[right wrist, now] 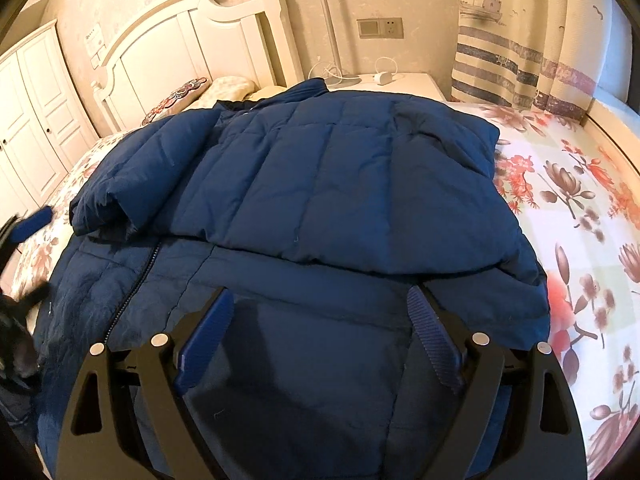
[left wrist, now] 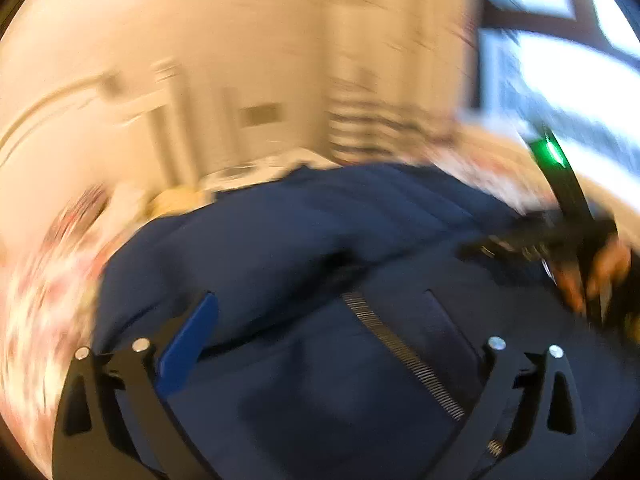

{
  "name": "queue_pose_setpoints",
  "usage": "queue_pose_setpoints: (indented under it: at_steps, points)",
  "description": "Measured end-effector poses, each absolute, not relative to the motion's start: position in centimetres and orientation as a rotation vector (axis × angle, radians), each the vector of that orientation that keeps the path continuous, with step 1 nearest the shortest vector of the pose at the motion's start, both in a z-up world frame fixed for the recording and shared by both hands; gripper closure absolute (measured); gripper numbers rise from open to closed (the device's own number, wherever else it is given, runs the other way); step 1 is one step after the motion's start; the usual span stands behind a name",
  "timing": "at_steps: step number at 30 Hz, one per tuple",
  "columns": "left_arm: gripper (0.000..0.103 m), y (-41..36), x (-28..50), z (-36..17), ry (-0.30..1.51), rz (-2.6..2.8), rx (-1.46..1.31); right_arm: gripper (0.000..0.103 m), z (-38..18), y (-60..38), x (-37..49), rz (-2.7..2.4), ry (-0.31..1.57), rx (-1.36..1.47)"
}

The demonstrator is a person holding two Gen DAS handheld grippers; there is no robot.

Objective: Fold large clothes

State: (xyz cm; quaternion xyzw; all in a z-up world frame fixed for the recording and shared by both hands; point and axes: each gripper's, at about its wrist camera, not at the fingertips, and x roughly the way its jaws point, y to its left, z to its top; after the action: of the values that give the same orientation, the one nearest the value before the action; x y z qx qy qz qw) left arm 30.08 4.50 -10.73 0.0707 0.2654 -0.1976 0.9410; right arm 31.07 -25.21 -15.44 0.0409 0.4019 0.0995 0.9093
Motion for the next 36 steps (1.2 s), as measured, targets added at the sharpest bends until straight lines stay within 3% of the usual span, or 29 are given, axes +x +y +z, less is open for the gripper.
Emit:
queue_pose_setpoints:
  at_steps: [8,14,21,23,24,28,32,36]
  points:
    - [0.005,18.2,33.5,-14.7,0.720,-0.034,-0.382,0.018,-13.1,-20.3,29.2,0.209,0.724,-0.180]
    - [0.005,19.4,34.3,-16.5,0.792,-0.013,-0.450,0.018,-11.1,-12.0,30.1,0.319,0.626,-0.456]
    - [0.004,19.6,33.9,-16.4,0.791,0.003,-0.442,0.020,-12.9,-2.5,31.5,0.393,0.521,-0.758]
    - [0.004,19.6,33.9,-16.5,0.794,-0.001,-0.441,0.028,-14.0,-0.8,32.3,0.382,0.507,-0.831]
    - [0.004,19.6,33.9,-16.5,0.798,0.000,-0.438,0.038,-14.2,-0.6,32.8,0.383,0.512,-0.823]
    - [0.004,19.6,33.9,-16.6,0.802,-0.007,-0.438,0.068,-11.6,-3.7,33.4,0.472,0.538,-0.532]
    - [0.003,19.6,34.3,-16.6,0.806,-0.012,-0.437,0.072,-7.7,-13.7,33.7,0.506,0.560,0.082]
    - [0.003,19.6,34.3,-16.6,0.809,-0.012,-0.432,0.074,-9.0,-25.1,33.1,0.412,0.562,0.592]
